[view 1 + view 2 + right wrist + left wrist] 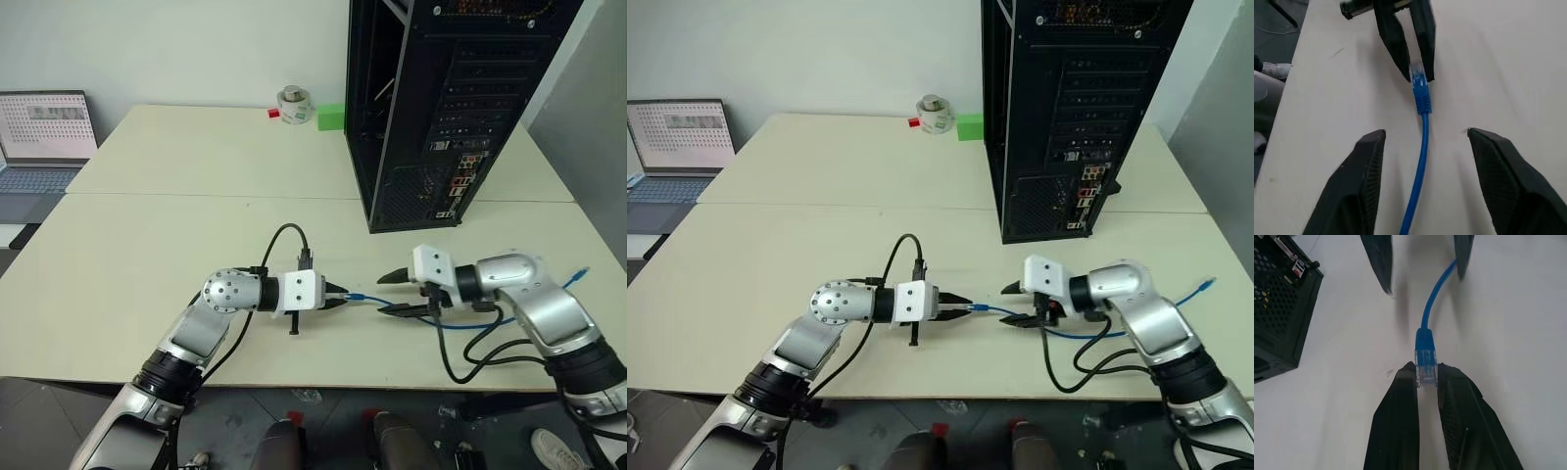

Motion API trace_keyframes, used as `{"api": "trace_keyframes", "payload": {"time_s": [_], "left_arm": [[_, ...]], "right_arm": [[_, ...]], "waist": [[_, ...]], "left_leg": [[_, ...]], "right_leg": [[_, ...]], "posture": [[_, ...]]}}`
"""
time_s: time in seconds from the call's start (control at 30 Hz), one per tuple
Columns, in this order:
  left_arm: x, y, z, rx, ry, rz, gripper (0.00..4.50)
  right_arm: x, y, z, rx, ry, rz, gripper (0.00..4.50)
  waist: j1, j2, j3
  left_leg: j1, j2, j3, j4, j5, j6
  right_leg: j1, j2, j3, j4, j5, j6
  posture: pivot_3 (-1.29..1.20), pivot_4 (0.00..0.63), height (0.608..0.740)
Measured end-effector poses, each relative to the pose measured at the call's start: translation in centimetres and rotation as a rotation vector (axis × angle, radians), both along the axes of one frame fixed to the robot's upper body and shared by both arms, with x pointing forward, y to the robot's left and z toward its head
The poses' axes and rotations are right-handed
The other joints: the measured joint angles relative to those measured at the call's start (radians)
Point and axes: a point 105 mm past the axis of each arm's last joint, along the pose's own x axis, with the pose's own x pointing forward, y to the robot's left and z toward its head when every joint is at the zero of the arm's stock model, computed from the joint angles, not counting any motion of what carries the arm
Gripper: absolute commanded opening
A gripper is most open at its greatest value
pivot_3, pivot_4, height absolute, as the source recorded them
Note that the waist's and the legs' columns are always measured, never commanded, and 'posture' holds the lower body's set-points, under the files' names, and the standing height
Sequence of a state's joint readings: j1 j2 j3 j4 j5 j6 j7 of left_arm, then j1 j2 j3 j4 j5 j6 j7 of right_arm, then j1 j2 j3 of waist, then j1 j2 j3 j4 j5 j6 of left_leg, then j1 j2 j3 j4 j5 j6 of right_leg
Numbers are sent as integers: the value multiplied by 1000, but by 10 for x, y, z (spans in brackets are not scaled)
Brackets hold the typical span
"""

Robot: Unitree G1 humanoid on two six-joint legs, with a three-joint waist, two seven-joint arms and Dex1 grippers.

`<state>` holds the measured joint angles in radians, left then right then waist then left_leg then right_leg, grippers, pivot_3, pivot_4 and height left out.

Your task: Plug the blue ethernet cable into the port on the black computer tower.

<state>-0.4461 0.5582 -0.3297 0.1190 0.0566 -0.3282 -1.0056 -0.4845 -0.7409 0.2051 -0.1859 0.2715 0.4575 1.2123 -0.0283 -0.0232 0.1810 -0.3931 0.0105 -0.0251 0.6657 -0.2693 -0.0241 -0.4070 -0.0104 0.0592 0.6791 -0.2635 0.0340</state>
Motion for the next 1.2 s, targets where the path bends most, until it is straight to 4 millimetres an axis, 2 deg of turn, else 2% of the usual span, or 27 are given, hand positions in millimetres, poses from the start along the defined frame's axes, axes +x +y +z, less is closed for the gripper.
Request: {"api": "trace_keyframes", "payload": {"time_s": [0.1, 0.37, 0.83, 0.87, 1.0, 1.2], "left_arm": [[-1, -1, 5, -20, -234, -57, 281], [-13, 0, 24, -132, -571, -166, 281], [-13, 1, 28, -178, -694, -155, 281], [-13, 1, 28, -178, -697, -154, 281], [-12, 1, 29, -179, -708, -144, 281], [-13, 1, 31, -185, -723, -139, 281]], "right_arm": [[-6, -1, 14, 113, 90, -34, 3092], [-7, 18, 11, 333, 285, -139, 3092], [-11, 30, 15, 406, 415, -124, 3092], [-10, 31, 16, 412, 417, -122, 2729], [-8, 32, 19, 418, 412, -121, 1996], [-5, 31, 17, 420, 413, -139, 641]], "waist": [[0, 0, 0], [0, 0, 0], [0, 0, 0], [-1, 0, 0], [0, 0, 0], [0, 0, 0]], "left_leg": [[0, 0, 0, 0, 0, 0], [-1, -1, -1, 0, 0, 0], [-2, -2, -3, 0, 0, 0], [-2, -2, -3, 0, 0, 0], [-3, -2, -4, 0, 0, 0], [-4, -2, -6, 0, 0, 0]], "right_leg": [[0, -3, 0, 0, 0, 0], [0, -4, -2, 0, 0, 0], [0, -3, -6, 0, 0, 0], [0, -3, -6, 0, 0, 0], [0, -4, -8, 0, 0, 0], [0, -4, -10, 0, 0, 0]], "posture": [[0, 150, 740], [0, 150, 740], [0, 150, 740], [0, 150, 740], [0, 150, 740], [0, 150, 740]]}}
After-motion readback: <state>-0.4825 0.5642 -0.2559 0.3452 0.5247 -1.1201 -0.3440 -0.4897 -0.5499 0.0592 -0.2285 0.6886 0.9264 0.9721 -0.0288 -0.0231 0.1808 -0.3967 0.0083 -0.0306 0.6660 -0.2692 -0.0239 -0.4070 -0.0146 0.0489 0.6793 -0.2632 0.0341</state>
